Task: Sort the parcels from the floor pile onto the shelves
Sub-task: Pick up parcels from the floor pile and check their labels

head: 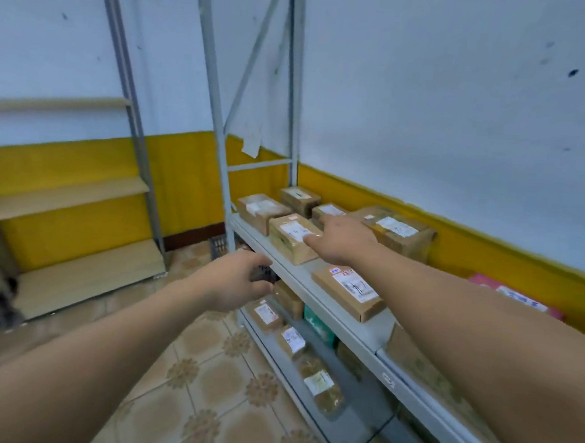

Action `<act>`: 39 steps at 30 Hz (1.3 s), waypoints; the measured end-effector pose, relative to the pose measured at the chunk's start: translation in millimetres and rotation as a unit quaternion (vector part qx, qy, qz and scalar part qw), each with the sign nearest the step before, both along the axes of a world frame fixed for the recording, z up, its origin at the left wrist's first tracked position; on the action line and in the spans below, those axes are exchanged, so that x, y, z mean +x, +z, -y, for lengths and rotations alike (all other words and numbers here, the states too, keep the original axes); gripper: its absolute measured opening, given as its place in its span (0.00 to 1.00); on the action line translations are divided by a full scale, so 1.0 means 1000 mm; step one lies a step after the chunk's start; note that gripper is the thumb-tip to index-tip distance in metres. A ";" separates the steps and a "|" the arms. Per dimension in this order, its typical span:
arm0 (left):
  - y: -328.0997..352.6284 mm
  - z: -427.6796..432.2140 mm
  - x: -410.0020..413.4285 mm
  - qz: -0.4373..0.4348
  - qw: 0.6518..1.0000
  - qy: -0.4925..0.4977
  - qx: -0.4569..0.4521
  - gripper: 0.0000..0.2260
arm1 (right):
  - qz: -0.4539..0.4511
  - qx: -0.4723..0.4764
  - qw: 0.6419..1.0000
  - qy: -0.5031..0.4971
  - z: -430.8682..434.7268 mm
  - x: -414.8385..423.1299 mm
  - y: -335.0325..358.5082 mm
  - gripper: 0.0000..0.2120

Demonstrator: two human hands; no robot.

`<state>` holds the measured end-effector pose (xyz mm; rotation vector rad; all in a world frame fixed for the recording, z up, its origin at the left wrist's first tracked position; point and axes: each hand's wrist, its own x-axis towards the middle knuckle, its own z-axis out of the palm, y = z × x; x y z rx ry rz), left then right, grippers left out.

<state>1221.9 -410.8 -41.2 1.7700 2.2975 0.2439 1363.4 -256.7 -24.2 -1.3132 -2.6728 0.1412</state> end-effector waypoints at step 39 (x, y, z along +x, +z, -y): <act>-0.089 -0.288 -0.657 0.095 0.990 0.096 -0.051 0.22 | 0.034 -0.171 0.979 0.105 -0.295 -0.708 -0.104 0.32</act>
